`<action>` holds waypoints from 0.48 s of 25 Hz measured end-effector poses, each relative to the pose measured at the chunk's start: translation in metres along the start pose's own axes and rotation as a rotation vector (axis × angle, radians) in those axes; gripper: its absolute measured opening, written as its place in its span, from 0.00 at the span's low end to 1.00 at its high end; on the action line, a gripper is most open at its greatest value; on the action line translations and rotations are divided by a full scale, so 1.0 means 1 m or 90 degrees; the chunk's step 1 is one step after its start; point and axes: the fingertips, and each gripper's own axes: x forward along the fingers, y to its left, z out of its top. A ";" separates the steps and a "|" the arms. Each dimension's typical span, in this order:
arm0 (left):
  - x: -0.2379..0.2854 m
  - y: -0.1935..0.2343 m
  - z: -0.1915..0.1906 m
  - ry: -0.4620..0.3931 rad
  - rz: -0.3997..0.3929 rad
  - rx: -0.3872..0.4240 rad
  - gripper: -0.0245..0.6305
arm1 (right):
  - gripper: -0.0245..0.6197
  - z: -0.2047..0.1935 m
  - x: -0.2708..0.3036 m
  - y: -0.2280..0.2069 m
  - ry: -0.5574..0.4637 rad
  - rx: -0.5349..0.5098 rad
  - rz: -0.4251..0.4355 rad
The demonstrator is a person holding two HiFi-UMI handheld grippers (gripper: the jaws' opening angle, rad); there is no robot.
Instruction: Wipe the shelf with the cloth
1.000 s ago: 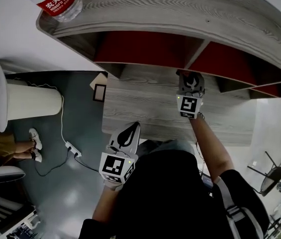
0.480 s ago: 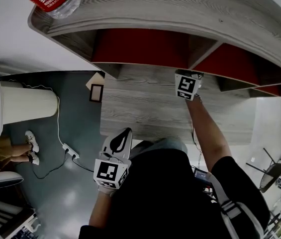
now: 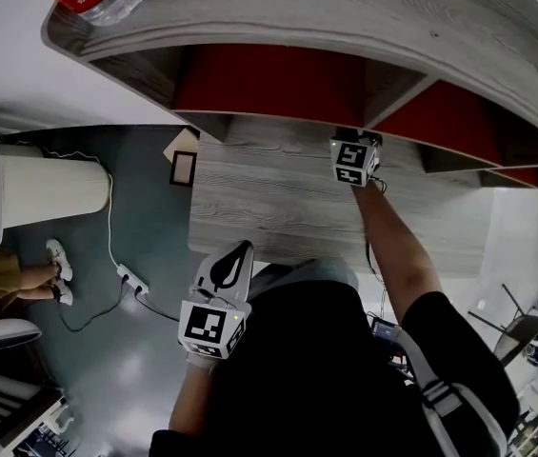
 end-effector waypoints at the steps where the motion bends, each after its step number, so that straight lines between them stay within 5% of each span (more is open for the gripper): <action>1: 0.000 0.000 -0.001 0.000 0.003 -0.001 0.05 | 0.21 -0.013 0.002 0.004 0.031 0.000 0.009; 6: -0.005 -0.001 -0.006 0.005 0.020 -0.012 0.05 | 0.21 -0.064 0.009 0.025 0.155 0.005 0.056; 12: -0.008 -0.004 -0.012 0.010 0.038 -0.023 0.05 | 0.22 -0.099 0.013 0.030 0.229 -0.010 0.082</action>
